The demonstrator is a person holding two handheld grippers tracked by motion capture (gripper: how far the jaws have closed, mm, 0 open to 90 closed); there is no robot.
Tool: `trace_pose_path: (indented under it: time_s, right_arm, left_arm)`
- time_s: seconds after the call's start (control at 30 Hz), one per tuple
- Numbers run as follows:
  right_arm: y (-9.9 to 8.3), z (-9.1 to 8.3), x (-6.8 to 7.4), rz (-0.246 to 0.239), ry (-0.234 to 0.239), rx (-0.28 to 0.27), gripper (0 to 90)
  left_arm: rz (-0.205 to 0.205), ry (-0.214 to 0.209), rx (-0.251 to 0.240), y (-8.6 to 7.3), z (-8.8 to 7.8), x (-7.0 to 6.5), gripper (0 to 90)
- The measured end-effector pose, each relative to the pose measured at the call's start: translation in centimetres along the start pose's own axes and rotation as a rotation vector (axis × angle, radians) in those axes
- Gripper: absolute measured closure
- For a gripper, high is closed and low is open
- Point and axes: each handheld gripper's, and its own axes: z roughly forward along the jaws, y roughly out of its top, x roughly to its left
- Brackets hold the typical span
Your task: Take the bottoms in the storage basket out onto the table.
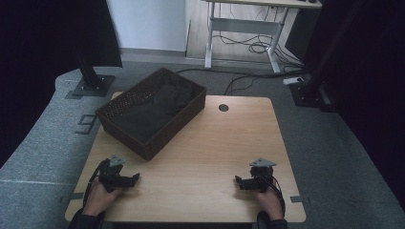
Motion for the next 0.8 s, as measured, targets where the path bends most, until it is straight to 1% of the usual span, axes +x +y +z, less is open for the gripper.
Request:
trace_pose_path:
  time_s: [0.8]
  right_arm:
    - [0.06, 0.05, 0.05, 0.009, -0.009, 0.001, 0.0]
  left_arm:
    - [0.002, -0.001, 0.0, 0.05, 0.05, 0.03, 0.0]
